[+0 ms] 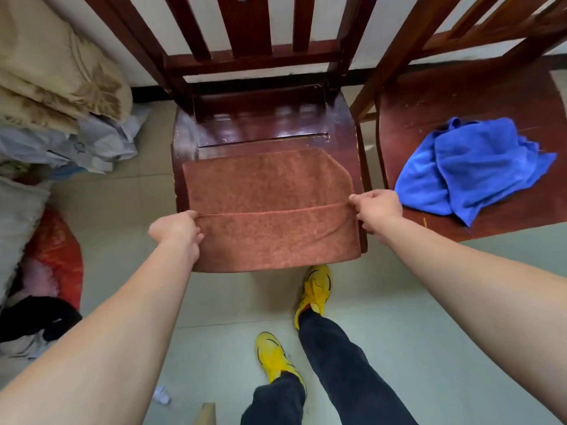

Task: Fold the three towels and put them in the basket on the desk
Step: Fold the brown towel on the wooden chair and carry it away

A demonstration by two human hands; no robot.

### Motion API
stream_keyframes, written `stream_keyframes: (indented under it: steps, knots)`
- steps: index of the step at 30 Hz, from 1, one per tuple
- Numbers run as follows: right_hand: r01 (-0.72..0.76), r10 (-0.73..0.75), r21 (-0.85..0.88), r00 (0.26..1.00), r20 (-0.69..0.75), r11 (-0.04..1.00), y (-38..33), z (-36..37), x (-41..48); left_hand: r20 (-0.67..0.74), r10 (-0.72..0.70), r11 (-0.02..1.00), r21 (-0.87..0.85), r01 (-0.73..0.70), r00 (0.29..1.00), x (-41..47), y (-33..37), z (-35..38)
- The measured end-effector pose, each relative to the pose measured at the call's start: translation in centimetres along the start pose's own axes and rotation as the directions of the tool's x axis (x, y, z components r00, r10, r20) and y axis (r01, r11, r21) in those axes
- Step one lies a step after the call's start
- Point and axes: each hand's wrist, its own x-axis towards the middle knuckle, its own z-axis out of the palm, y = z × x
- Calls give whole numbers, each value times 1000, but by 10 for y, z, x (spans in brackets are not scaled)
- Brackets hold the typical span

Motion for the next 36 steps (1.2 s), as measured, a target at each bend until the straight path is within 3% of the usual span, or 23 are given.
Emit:
stream_keyframes:
  steps: [2,4,6,10,13,16,18,23,26,28,30,31,33,35,36]
  knots:
    - [83,-94,-139,992,-79,987,-11,-2,11,-65,215,957,215,-196,975,-2,4,14]
    - [110,-126,-175,989,-81,978,-27,0,20,63,401,825,410,-390,914,-12,8,32]
    - [89,-93,-213,996,-11,973,-42,5,23,261,470,696,478,-536,843,-23,11,50]
    - [30,-25,-169,999,32,985,-63,15,30,539,365,524,555,-646,759,-20,14,89]
    - [-26,32,-58,994,108,998,-73,15,27,588,325,425,610,-669,741,-9,14,99]
    - [-282,224,148,920,322,948,-82,12,23,602,315,389,623,-679,734,-2,15,101]
    - [-393,276,279,884,377,876,-85,8,28,612,310,368,629,-685,728,-1,14,101]
    - [-405,281,623,914,293,669,-85,2,44,627,297,347,631,-694,720,6,14,103]
    - [-309,281,653,948,151,691,-81,-3,43,644,287,338,625,-704,709,9,14,102]
    - [-78,144,500,985,-94,863,-74,-4,41,654,275,351,614,-707,705,9,17,101]
    - [203,-173,117,959,-227,972,-61,-2,33,670,267,395,580,-713,693,6,20,96]
    - [294,-296,-36,939,-174,955,-55,-1,26,685,276,409,551,-727,674,4,21,90]
    - [412,-409,-262,910,67,873,-41,2,10,727,302,373,506,-778,617,3,21,75]
    - [482,-387,-504,876,287,717,-25,2,-2,770,288,233,521,-821,570,5,16,53]
    - [498,-364,-598,867,340,628,-18,2,-6,787,277,109,544,-832,551,7,12,42]
